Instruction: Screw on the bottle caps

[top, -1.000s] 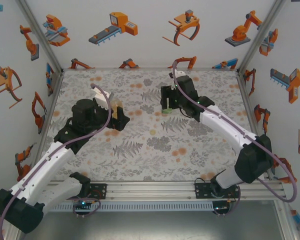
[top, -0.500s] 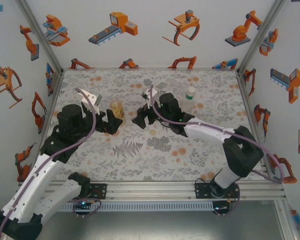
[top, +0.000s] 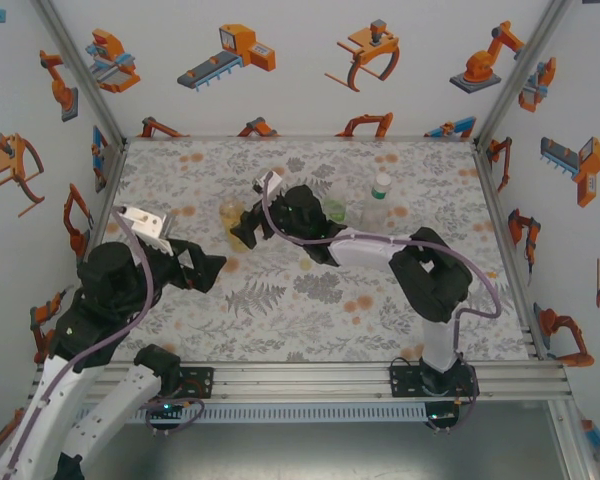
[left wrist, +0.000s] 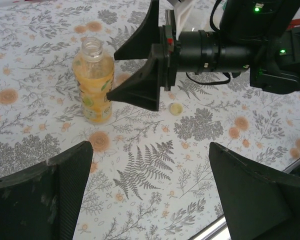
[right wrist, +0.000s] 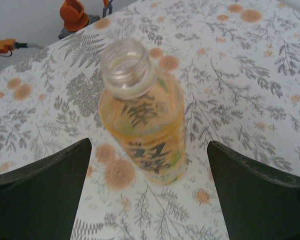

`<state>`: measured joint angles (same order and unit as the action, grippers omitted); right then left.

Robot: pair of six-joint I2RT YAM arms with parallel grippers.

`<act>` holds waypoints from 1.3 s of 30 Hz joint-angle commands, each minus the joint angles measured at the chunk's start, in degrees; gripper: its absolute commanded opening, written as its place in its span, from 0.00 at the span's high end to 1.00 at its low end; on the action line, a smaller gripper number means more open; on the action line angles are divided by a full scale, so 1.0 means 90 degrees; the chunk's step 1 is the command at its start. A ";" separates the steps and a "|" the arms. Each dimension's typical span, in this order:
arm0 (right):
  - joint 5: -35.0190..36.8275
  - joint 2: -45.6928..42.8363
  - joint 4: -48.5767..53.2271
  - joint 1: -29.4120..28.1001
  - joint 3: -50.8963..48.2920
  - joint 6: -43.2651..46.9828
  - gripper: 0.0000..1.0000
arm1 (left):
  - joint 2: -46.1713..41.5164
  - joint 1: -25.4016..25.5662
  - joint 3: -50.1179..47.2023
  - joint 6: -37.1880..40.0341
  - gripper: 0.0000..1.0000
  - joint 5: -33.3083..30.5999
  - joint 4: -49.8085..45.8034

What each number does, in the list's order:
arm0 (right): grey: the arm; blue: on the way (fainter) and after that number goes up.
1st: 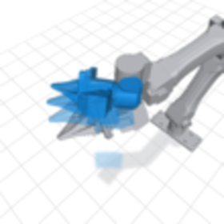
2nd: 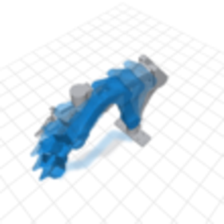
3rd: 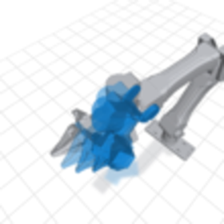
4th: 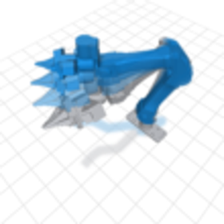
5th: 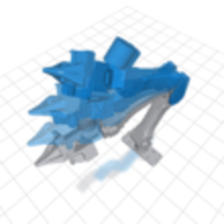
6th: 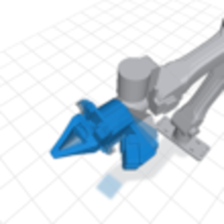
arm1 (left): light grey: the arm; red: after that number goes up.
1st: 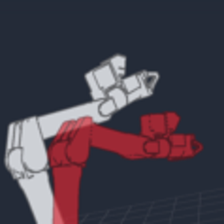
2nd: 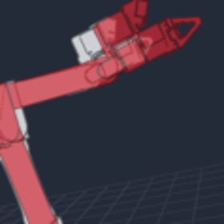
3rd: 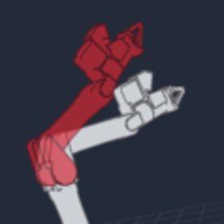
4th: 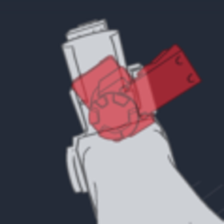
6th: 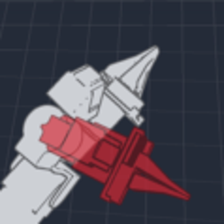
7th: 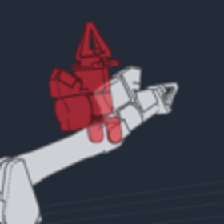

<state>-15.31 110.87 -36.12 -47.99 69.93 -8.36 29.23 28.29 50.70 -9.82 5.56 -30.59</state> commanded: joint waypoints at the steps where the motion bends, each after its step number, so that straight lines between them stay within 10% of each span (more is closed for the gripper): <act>1: 0.0061 0.0341 -0.0426 -0.0022 0.0493 -0.0184 0.12 | -0.0175 -0.0048 0.0184 -0.0120 0.10 -0.0169 -0.0324; 20: -0.0271 0.1338 -0.0452 -0.0049 0.1537 -0.0256 0.44 | -0.0404 -0.0048 0.0138 -0.0111 0.10 -0.0259 -0.0580; 39: -0.0542 -0.1119 0.0957 -0.0040 0.0153 0.0022 0.52 | -0.0165 -0.0048 -0.0935 0.0230 0.10 0.0867 0.1325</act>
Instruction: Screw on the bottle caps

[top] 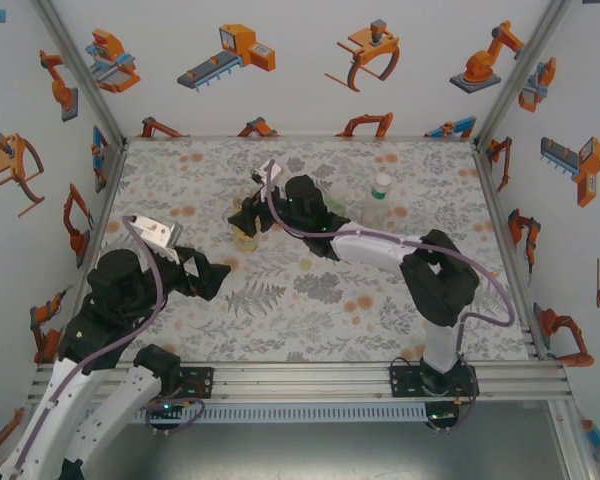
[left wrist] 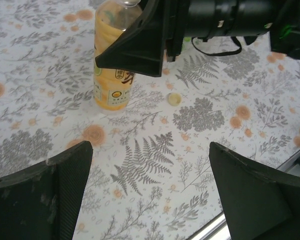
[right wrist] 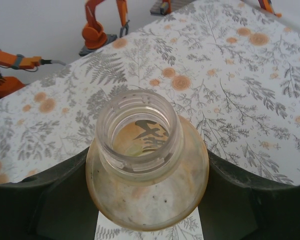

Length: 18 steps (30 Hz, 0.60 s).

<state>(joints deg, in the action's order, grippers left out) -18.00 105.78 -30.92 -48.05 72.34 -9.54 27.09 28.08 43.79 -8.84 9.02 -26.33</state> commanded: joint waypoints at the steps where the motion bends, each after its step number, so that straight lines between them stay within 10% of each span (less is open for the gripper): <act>1: -0.0292 -0.0744 0.0585 -0.0023 -0.0166 0.0153 0.52 | 0.0111 -0.0024 -0.0243 0.0129 0.10 0.0598 0.1080; 18: -0.0737 -0.3674 0.2903 0.0014 -0.0509 -0.0265 0.59 | 0.1357 0.0060 -0.1317 0.0125 0.05 0.2813 0.5542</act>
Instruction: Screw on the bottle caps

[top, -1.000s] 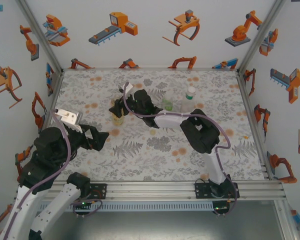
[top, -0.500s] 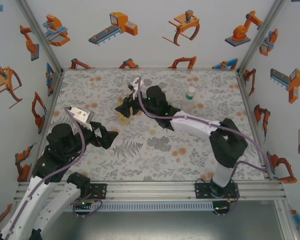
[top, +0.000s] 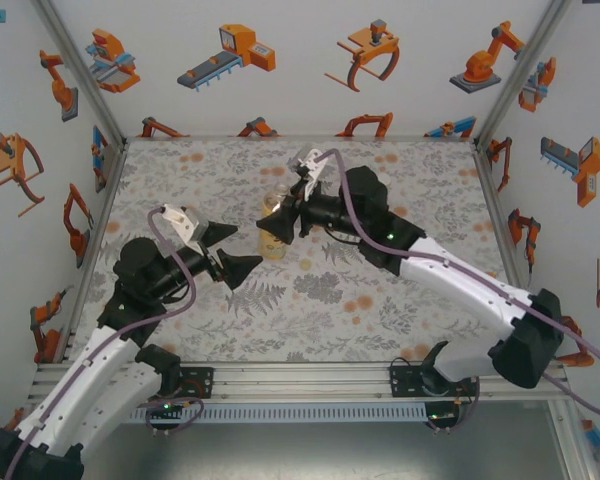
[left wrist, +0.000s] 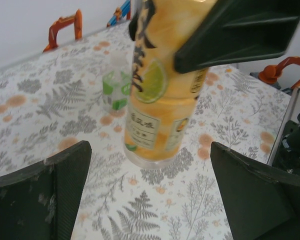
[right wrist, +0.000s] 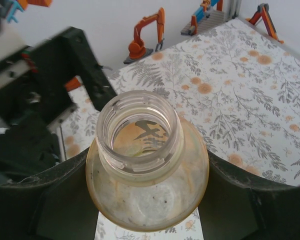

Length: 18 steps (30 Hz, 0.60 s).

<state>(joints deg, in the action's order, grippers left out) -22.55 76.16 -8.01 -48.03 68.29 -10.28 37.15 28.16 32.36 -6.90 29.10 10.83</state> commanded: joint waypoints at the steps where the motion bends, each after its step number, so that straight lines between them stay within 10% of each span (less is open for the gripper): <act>1: -0.0329 -0.0488 0.0406 0.0009 -0.0066 -0.0188 0.59 | 0.0349 0.0080 -0.0025 -0.0144 0.05 0.0676 0.1656; 18: -0.0348 -0.1299 0.0413 0.0007 -0.0322 -0.0403 0.62 | 0.2624 0.1363 0.0886 -0.0284 0.11 0.1515 0.3318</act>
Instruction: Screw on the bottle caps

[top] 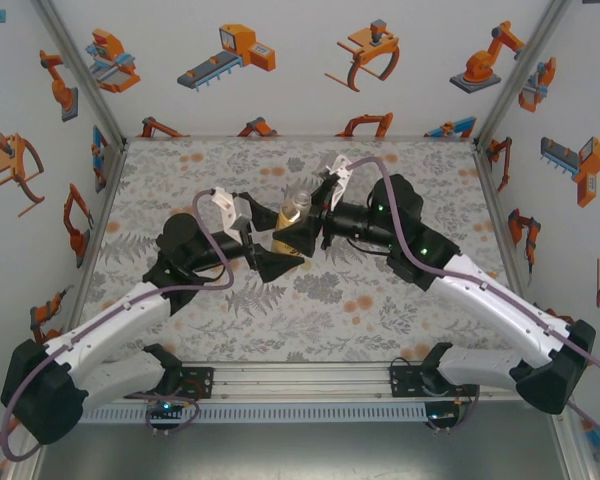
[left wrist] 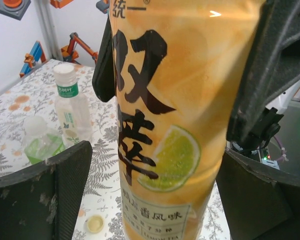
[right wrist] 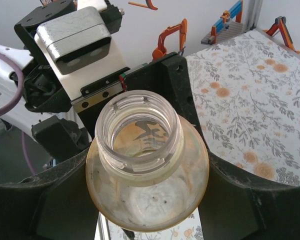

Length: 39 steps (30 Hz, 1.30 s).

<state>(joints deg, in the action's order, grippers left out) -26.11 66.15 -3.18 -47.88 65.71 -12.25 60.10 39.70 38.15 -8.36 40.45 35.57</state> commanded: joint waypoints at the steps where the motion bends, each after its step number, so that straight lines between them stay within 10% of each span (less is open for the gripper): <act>1: 0.0040 -0.0206 -0.0177 -0.0011 -0.0059 -0.0225 0.62 | 0.0104 0.0100 0.0258 -0.0117 0.12 0.0266 0.0567; 22: 0.0025 -0.0455 -0.0641 -0.0013 -0.0235 -0.0699 0.65 | 0.0417 0.0165 0.0577 -0.0130 0.26 0.1089 0.0015; 32: 0.0030 -0.0415 -0.0714 -0.0019 -0.0271 -0.0763 0.65 | 0.0346 0.0168 0.0701 0.0085 0.48 0.1202 -0.0412; 39: 0.0371 -0.0530 -0.0399 -0.0021 -0.0202 -0.0684 0.28 | 0.0117 0.0126 0.0849 0.0538 0.63 0.0528 -0.1673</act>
<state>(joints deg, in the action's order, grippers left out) -24.60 63.07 -6.63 -47.88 63.61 -18.22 62.67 40.95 44.10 -6.46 47.99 26.48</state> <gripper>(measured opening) 0.707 0.542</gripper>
